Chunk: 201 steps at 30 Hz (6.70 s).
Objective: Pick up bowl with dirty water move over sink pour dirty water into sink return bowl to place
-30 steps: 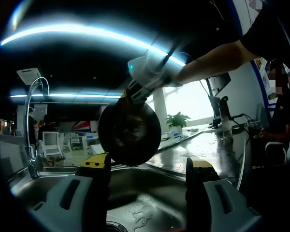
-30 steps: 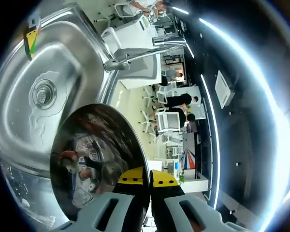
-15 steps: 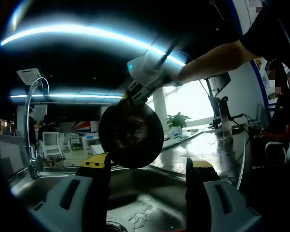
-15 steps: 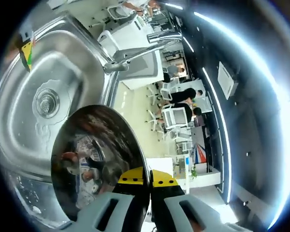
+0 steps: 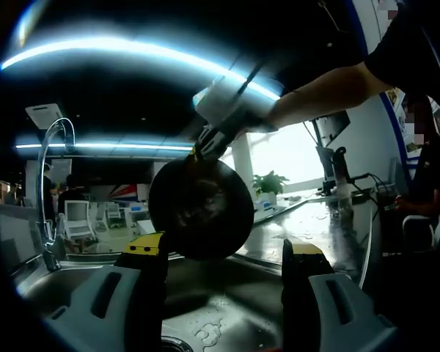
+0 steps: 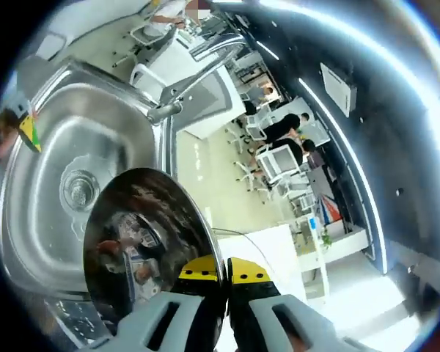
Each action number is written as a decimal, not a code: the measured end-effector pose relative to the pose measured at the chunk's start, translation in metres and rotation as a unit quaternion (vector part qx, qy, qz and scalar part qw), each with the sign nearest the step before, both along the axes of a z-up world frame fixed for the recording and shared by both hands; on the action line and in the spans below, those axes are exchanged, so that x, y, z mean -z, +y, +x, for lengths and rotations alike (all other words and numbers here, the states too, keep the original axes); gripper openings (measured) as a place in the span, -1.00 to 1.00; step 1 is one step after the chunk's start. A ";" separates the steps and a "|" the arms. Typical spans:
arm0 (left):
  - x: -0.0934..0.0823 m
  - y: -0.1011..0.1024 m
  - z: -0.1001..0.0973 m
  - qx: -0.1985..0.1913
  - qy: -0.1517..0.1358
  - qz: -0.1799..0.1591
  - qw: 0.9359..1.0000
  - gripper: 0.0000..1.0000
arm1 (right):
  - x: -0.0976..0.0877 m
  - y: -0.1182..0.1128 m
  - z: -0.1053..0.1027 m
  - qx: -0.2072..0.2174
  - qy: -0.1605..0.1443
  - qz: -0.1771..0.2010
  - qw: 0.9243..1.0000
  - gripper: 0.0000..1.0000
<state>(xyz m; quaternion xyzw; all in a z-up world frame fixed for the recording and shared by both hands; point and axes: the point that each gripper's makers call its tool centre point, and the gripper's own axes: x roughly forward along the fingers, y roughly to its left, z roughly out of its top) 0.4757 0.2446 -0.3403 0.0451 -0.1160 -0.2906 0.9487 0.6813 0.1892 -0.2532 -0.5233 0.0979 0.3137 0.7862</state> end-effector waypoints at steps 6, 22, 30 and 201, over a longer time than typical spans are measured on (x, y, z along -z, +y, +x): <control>0.000 0.000 0.000 0.001 0.000 -0.001 1.000 0.17 | 0.004 -0.013 0.003 0.038 0.050 0.043 0.997 -1.00; 0.000 0.000 0.000 -0.002 0.000 0.002 1.000 0.17 | 0.023 -0.036 -0.006 0.078 0.140 0.095 0.983 -1.00; 0.001 0.000 0.001 -0.002 0.002 0.004 1.000 0.17 | 0.029 -0.052 -0.009 0.091 0.150 0.090 0.980 -1.00; 0.011 0.006 0.013 -0.046 0.028 0.026 0.998 0.15 | 0.126 -0.296 -0.015 0.256 0.277 0.249 0.892 -0.63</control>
